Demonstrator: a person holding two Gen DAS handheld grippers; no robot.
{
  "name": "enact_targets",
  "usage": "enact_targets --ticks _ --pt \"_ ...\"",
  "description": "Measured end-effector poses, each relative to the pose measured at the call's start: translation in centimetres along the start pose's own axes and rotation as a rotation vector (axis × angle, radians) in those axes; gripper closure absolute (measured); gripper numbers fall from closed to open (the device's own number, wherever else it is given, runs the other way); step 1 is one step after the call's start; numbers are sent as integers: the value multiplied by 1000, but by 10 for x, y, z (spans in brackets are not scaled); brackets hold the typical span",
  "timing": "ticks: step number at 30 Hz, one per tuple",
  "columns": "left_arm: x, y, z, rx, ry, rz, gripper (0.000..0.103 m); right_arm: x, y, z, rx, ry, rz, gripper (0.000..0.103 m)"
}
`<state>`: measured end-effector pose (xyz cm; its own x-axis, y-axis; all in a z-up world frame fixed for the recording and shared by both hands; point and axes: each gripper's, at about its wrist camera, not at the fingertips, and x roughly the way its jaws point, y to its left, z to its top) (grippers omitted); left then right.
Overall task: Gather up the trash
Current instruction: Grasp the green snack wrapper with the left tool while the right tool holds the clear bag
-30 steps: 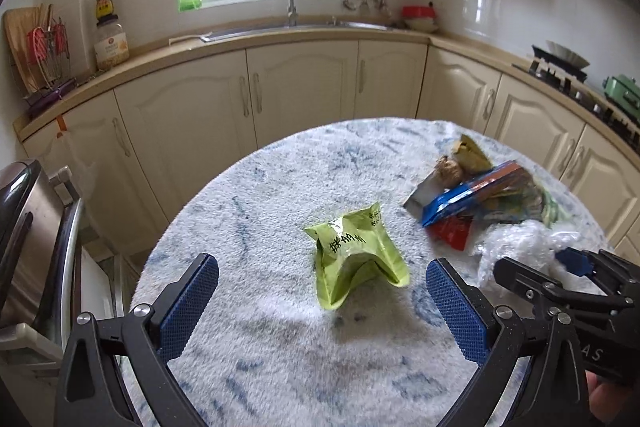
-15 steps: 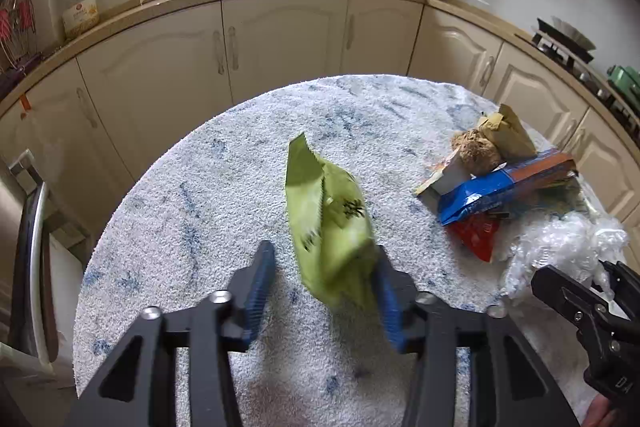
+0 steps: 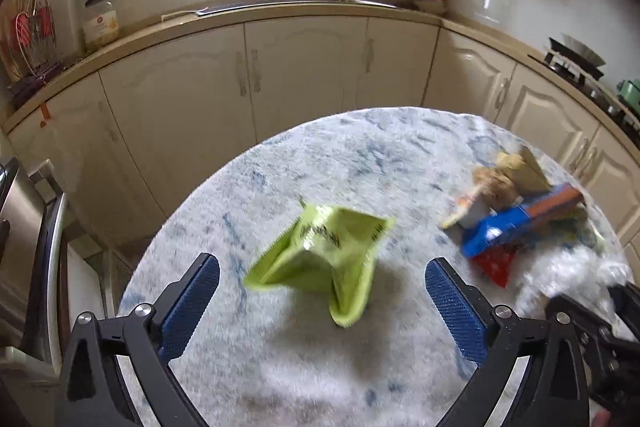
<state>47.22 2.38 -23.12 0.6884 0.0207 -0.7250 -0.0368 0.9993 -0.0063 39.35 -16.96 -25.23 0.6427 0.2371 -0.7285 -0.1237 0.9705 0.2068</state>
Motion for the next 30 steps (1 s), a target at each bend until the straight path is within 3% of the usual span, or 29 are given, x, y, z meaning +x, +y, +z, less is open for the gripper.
enact_targets --ticks 1,3,4,6,9,11,16,17,19,21,27,30 --pt "5 -1 3 0 11 16 2 1 0 1 0 2 2 46" --pt "25 5 7 -14 67 -10 17 4 1 2 -9 4 -1 53" --pt "31 6 7 -25 92 -45 37 5 1 2 -12 4 -5 64" --pt "29 5 8 -9 77 -59 55 4 -2 1 0 3 15 70" --pt "26 6 4 0 73 -78 67 -1 -4 -1 5 -5 34 80" --pt "22 8 1 -15 72 -95 69 -5 -5 -4 9 -7 58 85" --pt "0 12 -16 -39 59 -130 70 -15 -6 -13 11 7 78 83" --pt "-5 12 -19 -43 55 -132 70 -18 -7 -14 9 4 66 79" --pt "-15 13 -26 -53 45 -140 70 -22 -7 -13 7 -14 43 51" --pt "-27 13 -32 -60 36 -146 70 -22 -6 -9 -2 -26 33 42" --pt "-53 13 -46 -82 23 -168 70 2 6 7 -43 -14 0 44" --pt "-61 12 -52 -83 28 -174 70 9 3 6 -24 -10 28 78"
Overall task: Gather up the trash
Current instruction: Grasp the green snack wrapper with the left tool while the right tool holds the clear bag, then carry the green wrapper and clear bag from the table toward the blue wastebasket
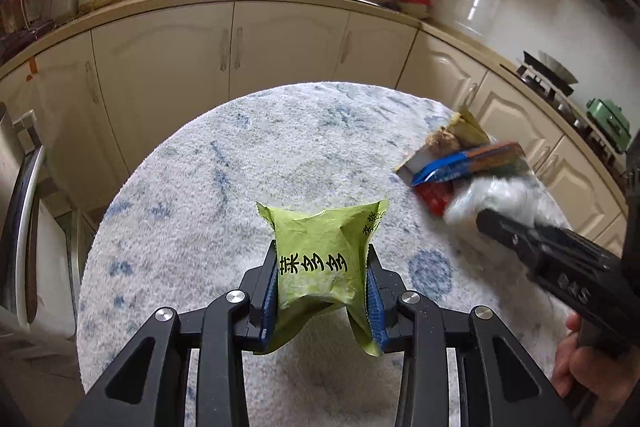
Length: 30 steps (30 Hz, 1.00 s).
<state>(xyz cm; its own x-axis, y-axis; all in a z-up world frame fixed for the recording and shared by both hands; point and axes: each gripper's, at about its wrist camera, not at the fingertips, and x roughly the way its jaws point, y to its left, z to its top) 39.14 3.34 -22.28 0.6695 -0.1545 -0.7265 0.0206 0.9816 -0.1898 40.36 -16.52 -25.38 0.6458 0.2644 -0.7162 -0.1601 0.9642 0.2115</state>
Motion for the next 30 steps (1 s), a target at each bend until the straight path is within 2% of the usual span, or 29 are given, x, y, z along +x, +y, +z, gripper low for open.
enact_targets --ticks 1,3,7,13,20,30 --pt "-3 -1 -2 4 0 -2 70 -3 -2 -2 12 -8 14 85" --pt "-10 -1 -6 3 -5 -7 70 -11 -2 -4 13 -31 23 87" --pt "-22 -4 -8 -10 -20 -21 70 -25 -5 -9 20 -44 61 87" --pt "-41 -19 -10 10 -40 -39 70 -58 -9 -18 23 -114 119 87" --pt "-76 -42 -8 41 -96 -77 70 -111 -13 -19 -23 -223 100 87" --pt "-137 -102 -4 143 -206 -142 70 -196 -33 -18 -45 -358 42 87"
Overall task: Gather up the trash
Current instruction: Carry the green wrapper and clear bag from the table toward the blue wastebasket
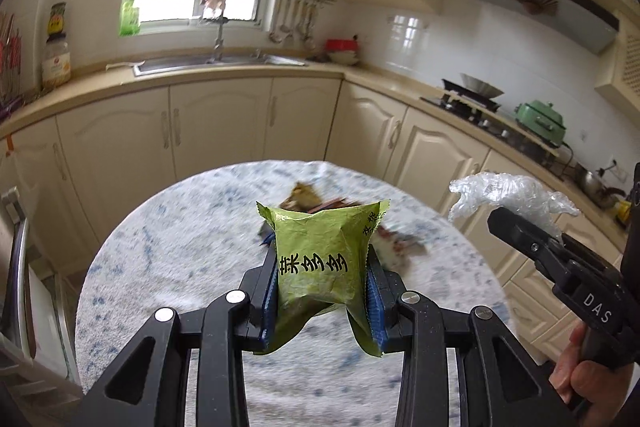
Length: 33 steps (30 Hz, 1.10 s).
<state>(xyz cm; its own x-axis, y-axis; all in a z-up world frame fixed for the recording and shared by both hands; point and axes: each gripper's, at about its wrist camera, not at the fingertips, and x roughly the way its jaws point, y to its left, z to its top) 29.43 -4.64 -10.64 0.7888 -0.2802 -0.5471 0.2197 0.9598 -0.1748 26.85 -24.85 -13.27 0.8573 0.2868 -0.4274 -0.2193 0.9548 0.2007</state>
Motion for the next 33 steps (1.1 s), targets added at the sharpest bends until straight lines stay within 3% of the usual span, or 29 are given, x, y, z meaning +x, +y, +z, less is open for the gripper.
enact_targets --ticks 10,16,25,33 --pt "-19 -90 17 131 -60 -119 70 -76 -52 10 21 -103 -103 87" --pt "3 -153 23 210 -34 -222 70 -121 -101 1 54 -140 -220 87" --pt "75 -255 21 314 94 -378 70 -177 -195 -32 147 -128 -426 87" --pt "192 -335 6 393 296 -441 70 -182 -283 -92 272 -19 -526 87"
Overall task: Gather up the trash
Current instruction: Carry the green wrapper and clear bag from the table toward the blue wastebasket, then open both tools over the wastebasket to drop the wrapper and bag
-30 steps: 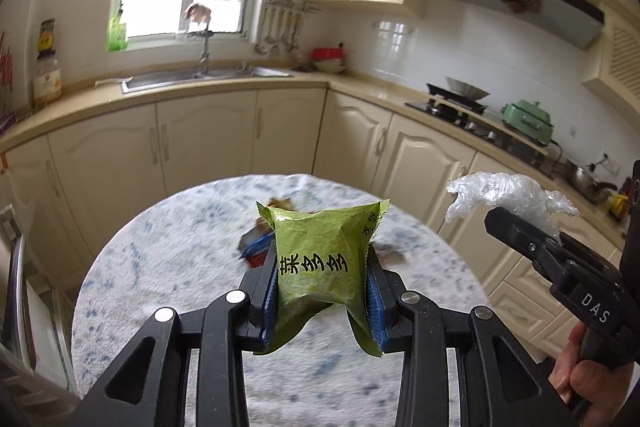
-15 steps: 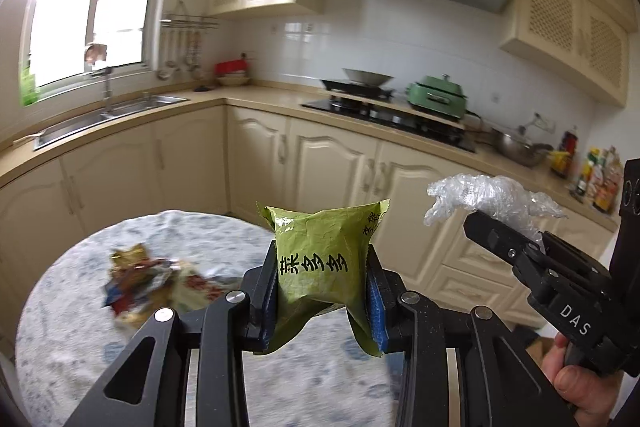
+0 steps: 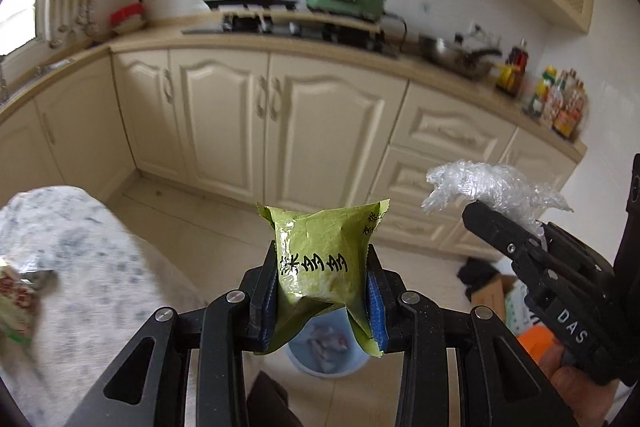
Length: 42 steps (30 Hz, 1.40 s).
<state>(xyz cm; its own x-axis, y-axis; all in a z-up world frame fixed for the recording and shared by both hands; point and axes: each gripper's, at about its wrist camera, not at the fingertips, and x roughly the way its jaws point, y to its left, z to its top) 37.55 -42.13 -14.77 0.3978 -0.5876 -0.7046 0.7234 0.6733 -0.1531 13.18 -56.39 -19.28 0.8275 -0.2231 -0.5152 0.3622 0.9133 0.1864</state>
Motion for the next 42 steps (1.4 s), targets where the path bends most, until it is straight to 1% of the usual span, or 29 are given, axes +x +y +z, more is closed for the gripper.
enact_targets --ticks 3,5,10,14,17,18,20,22,23,24,25,26,27,28,30,32,35,37,40,42 --pt "59 -2 9 12 101 -4 70 35 -29 -22 43 86 -12 87" --pt "102 -1 16 8 186 -19 70 59 -49 -42 79 148 -19 87" --pt "200 7 27 -14 362 -9 70 122 -89 -93 180 312 -16 87" --pt "273 15 34 -36 467 3 69 157 -114 -122 253 402 -14 87" --pt "311 16 32 -43 515 6 67 176 -131 -139 309 452 -2 84" --pt "323 17 33 -47 532 -1 66 180 -136 -143 321 461 -3 84" --pt "345 20 30 -62 569 -1 56 189 -144 -150 346 484 0 84" --pt "358 22 33 -70 582 7 49 197 -152 -157 374 504 2 82" --pt "359 23 31 -71 584 7 43 200 -155 -161 386 512 3 77" --pt "362 22 33 -70 583 16 39 203 -159 -163 398 520 6 61" --pt "363 22 34 -66 575 30 31 204 -162 -165 412 525 8 38" --pt "361 21 35 -61 562 44 25 203 -165 -167 426 520 1 26" --pt "358 20 35 -57 552 58 22 201 -167 -169 438 508 -10 12" --pt "357 19 37 -55 545 72 17 201 -170 -171 451 502 -19 9" --pt "353 16 43 -55 521 91 15 198 -174 -175 481 499 -29 0" --pt "344 13 46 -54 498 107 12 195 -177 -179 499 502 -47 0" --pt "327 6 52 -42 444 127 9 186 -178 -180 526 491 -59 0" --pt "316 0 55 -43 414 127 8 178 -176 -177 530 478 -69 0" --pt "289 -9 59 -46 363 115 8 168 -168 -166 518 454 -81 0" --pt "260 -14 52 -48 319 104 8 156 -159 -155 510 424 -78 0"
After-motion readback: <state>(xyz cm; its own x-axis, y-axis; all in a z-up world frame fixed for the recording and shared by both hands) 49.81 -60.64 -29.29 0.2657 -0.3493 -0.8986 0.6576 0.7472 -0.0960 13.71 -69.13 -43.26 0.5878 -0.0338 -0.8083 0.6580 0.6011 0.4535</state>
